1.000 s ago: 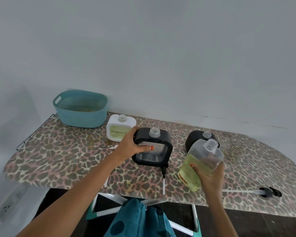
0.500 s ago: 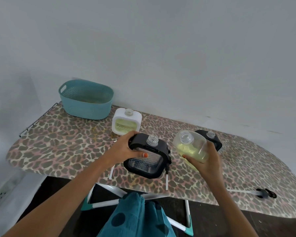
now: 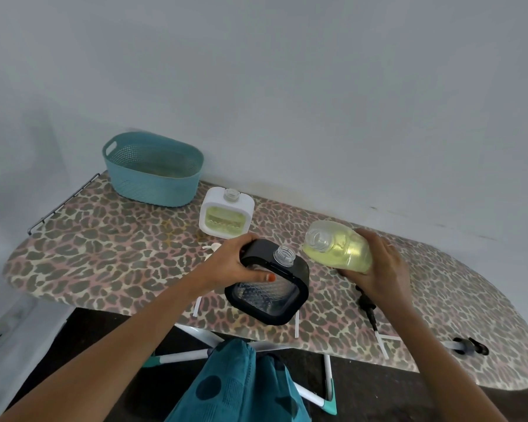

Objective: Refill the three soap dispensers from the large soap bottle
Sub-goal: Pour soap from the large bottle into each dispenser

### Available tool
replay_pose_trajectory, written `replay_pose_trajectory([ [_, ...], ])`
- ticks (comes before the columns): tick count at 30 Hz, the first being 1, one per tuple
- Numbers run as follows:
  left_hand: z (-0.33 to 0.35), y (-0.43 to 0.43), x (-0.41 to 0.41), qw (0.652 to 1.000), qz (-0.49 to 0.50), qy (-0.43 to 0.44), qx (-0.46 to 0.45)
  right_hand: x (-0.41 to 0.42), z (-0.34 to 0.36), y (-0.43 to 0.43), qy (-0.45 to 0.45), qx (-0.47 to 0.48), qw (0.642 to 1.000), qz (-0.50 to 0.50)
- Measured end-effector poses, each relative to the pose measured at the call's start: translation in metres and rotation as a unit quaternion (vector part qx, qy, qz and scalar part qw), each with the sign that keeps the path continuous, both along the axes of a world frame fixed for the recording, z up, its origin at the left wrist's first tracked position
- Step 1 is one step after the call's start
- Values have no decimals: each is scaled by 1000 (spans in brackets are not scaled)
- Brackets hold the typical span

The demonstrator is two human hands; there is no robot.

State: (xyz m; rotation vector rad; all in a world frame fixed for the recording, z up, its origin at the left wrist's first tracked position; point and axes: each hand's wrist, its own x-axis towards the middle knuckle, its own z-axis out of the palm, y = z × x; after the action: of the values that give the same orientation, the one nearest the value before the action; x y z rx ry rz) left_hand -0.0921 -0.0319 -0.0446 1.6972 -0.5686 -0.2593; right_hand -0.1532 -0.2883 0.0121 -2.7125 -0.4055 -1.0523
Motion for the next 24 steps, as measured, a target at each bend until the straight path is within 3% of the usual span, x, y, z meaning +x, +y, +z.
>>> replay_pose_trajectory([
  [24, 8, -4, -1, 998, -7, -20, 67, 12, 10, -10, -38, -161, 986, 31],
])
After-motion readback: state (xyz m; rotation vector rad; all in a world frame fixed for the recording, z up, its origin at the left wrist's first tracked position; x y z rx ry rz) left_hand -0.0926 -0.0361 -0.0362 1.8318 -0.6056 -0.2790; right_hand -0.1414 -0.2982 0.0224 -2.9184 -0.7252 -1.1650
